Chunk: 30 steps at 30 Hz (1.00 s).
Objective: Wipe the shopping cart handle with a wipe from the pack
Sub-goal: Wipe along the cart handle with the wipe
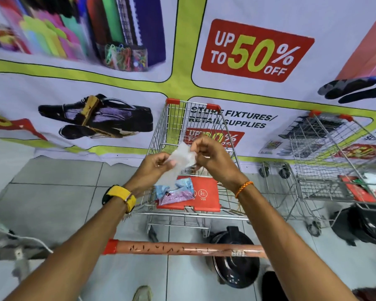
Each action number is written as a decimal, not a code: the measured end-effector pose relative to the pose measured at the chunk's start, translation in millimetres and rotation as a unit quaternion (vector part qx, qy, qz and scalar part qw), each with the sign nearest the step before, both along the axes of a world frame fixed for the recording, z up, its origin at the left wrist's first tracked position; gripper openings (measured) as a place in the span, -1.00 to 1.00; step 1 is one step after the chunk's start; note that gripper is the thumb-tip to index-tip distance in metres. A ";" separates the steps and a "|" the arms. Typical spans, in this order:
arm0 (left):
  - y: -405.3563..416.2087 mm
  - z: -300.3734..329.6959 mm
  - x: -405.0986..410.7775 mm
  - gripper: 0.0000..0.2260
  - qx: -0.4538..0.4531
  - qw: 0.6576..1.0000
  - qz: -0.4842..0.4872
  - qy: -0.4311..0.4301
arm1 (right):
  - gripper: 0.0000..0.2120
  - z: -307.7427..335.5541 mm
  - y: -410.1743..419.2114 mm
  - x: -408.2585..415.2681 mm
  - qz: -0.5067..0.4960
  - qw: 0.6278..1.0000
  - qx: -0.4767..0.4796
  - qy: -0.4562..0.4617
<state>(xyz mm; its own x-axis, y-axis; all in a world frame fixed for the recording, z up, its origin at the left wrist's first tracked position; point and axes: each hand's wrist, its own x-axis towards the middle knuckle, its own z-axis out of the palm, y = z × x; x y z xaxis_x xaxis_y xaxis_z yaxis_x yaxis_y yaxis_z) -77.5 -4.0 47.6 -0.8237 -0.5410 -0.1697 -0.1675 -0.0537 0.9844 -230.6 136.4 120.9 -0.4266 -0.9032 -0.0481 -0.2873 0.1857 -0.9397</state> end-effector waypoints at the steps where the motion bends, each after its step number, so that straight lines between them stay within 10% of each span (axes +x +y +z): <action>1: 1.7 5.0 4.5 -0.79 -0.014 1.000 0.006 0.004 | -0.68 4.0 4.1 2.6 0.000 1.000 0.001 0.021; 16: 41.6 54.8 89.9 -0.82 -0.036 0.999 0.006 -0.028 | -0.83 11.2 74.0 66.3 -0.207 0.966 -0.038 -0.152; 30: 76.5 4.5 150.3 -0.87 -0.214 0.955 0.049 -0.200 | -0.75 -59.8 143.3 137.1 -0.174 0.970 0.119 0.119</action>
<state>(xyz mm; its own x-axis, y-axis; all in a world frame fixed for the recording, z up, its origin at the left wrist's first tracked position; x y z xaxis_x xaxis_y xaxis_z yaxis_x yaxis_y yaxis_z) 72.8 72.4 52.1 -0.6813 -0.7025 -0.2060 -0.5498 0.3052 0.7776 -93.5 279.7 61.1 -0.7289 -0.6773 -0.1005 -0.3714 0.5143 -0.7730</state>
